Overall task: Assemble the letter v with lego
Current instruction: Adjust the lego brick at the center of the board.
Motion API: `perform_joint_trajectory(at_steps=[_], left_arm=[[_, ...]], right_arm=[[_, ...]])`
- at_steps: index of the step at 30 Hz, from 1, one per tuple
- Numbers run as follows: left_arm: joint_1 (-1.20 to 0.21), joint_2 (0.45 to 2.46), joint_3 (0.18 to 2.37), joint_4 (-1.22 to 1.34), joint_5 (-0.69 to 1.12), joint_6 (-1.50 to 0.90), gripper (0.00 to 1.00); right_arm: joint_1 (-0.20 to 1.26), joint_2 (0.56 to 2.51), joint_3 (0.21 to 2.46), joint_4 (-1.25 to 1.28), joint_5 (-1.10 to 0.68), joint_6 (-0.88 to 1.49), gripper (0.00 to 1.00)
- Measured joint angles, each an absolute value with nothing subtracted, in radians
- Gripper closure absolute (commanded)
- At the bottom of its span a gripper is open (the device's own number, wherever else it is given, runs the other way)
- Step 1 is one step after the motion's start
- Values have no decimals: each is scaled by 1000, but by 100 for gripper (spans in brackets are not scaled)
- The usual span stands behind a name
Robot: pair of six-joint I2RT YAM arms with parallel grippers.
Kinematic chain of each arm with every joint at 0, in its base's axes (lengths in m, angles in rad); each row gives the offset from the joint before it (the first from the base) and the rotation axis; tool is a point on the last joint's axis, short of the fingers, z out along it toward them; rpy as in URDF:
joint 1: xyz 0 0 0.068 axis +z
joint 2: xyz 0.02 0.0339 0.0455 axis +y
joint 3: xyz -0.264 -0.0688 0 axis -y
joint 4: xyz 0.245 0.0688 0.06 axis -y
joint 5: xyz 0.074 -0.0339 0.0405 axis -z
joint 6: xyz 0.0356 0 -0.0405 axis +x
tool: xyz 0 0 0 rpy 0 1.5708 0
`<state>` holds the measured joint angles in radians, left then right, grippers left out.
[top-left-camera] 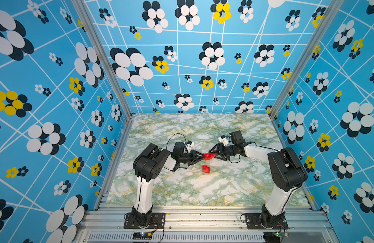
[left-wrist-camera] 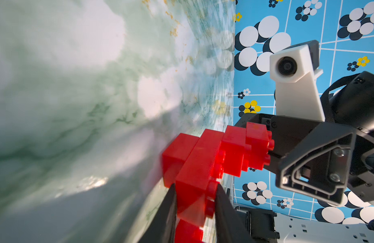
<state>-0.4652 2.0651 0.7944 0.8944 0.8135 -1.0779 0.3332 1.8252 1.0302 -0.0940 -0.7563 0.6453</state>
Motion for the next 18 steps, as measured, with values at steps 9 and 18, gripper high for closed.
perform_joint_trajectory(at_steps=[9, 18], left_arm=[[-465, 2070, 801, 895, 815, -1077, 70], [-465, 2071, 801, 894, 815, -1077, 68]], right_arm=[[342, 1844, 1050, -125, -757, 623, 39], [345, 1848, 1052, -132, -757, 616, 43]])
